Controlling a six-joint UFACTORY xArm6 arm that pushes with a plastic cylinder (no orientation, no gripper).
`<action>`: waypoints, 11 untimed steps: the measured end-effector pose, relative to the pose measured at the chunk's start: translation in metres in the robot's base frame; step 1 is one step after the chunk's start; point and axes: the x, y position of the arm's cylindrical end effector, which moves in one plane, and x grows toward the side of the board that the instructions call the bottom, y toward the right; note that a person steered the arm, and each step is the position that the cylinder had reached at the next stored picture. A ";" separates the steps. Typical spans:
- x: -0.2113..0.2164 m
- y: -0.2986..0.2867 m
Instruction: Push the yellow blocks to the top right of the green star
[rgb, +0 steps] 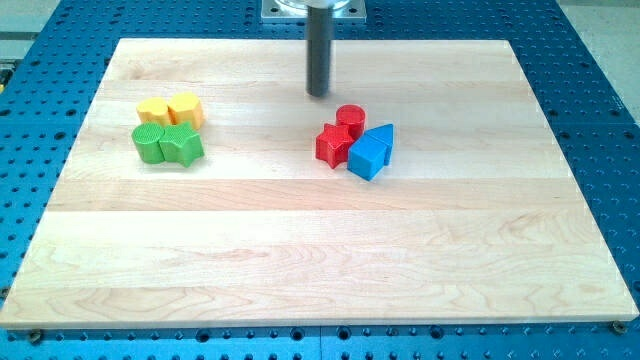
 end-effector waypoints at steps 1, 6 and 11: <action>-0.042 -0.041; 0.085 -0.276; 0.087 -0.213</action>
